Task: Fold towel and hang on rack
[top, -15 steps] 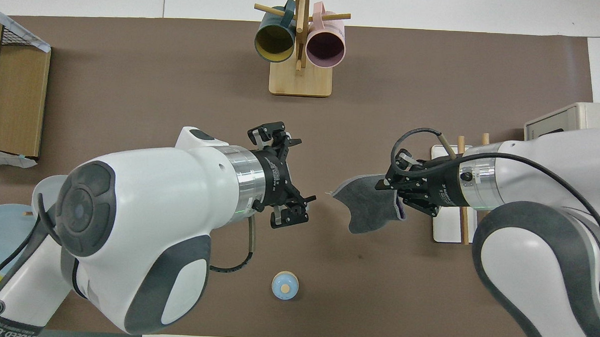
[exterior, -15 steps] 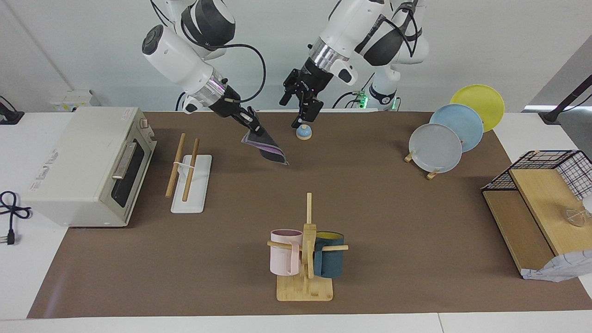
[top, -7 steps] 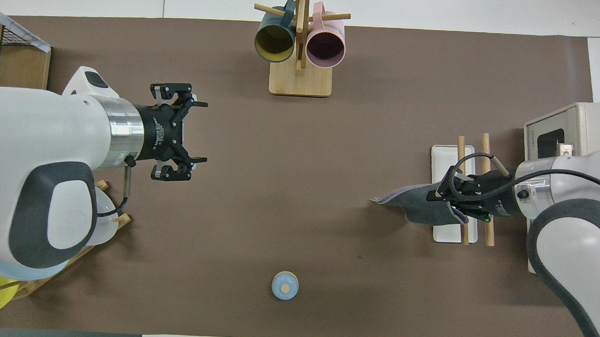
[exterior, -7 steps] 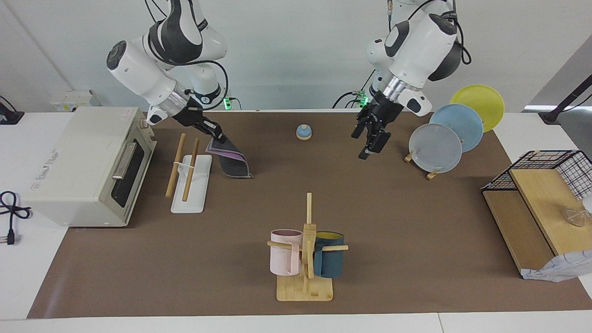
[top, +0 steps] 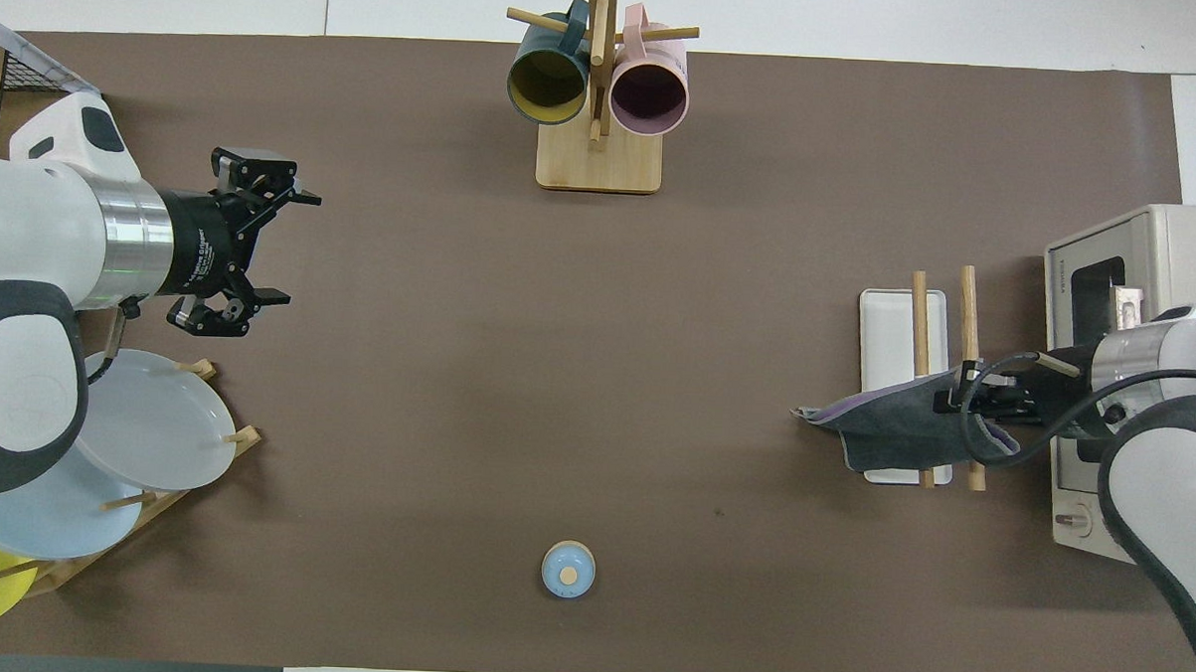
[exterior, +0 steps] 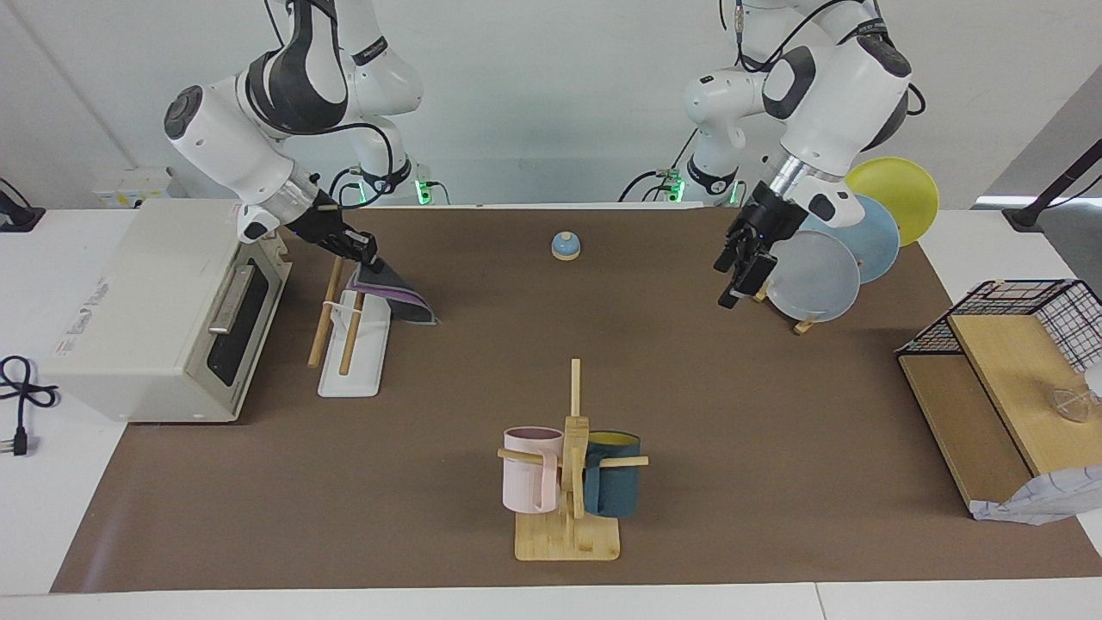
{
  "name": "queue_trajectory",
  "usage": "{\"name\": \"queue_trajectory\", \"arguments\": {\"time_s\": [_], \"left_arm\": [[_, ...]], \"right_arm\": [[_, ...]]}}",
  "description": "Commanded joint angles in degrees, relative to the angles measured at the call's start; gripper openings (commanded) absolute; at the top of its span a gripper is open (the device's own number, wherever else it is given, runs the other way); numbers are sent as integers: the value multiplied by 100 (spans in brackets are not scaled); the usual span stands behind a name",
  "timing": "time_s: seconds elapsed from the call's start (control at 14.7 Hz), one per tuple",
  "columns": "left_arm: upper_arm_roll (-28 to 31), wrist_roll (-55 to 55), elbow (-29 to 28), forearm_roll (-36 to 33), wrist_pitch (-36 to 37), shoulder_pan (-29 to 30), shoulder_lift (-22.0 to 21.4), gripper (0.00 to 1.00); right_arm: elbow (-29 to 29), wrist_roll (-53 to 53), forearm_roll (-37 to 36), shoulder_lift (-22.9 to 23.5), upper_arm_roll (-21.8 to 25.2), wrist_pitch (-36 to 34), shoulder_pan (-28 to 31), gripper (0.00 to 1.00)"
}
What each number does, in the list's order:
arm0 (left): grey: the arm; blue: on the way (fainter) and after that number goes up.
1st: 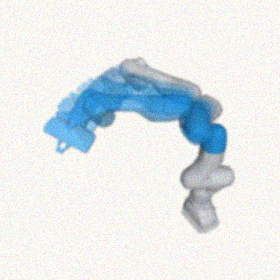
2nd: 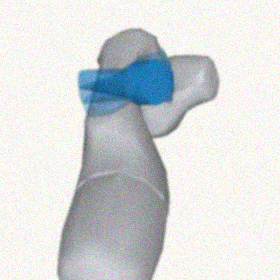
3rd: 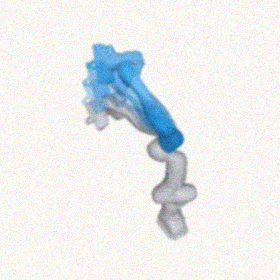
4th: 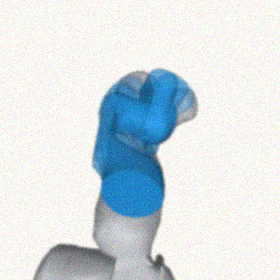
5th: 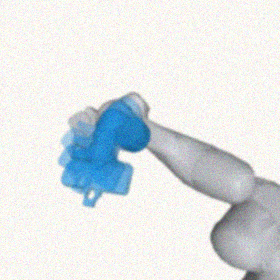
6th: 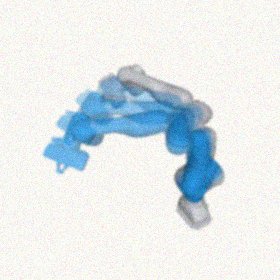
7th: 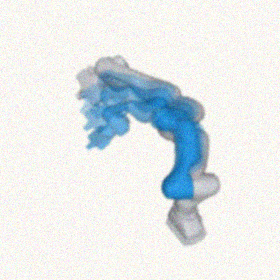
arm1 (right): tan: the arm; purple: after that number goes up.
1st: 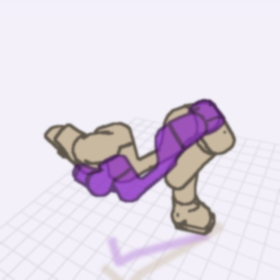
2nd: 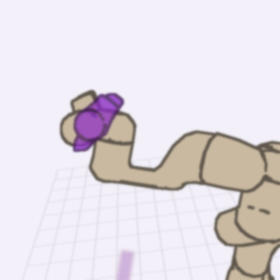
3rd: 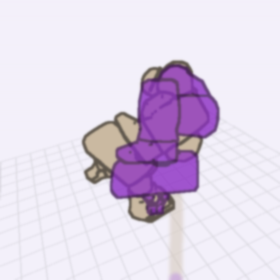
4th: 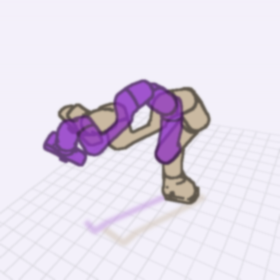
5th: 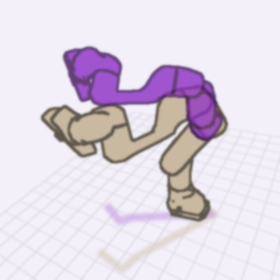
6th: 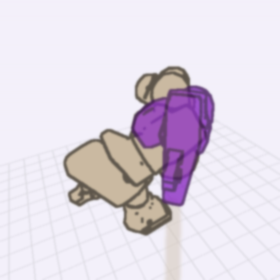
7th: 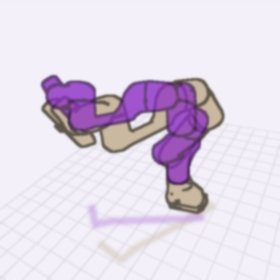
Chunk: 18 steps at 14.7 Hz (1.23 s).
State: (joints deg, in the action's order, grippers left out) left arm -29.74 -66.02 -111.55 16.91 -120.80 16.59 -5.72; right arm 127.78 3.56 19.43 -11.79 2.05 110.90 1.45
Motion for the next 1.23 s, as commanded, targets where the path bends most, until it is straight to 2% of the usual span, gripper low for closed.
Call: {"name": "queue_trajectory", "arguments": {"time_s": [0.0, 0.14, 0.34, 0.68, 0.89, 1.16], "left_arm": [[151, 903, 10, -397, 311, -23, -123, 100], [528, 1282, 36, -679, 574, -321, -122, 100], [1354, 2064, 167, -1170, 934, -1129, -96, 100], [2646, 3864, 869, -1804, 1646, -2211, 211, 100], [2736, 4999, 1529, -1823, 2278, -2152, 405, 100], [2745, 6388, 1715, -1981, 3060, -2134, 361, 100]], "right_arm": [[-138, -767, -473, 36, -55, 10, 198, 0], [-401, -980, -825, 168, -55, -51, 207, 0], [-517, -1550, -1248, 239, -3, 45, 259, 0], [-517, -2315, -1688, 274, -3, 300, 505, 0], [-482, -2361, -1732, 265, -3, 318, 550, 0], [-464, -2395, -1758, 265, 6, 318, 559, 0]]}}
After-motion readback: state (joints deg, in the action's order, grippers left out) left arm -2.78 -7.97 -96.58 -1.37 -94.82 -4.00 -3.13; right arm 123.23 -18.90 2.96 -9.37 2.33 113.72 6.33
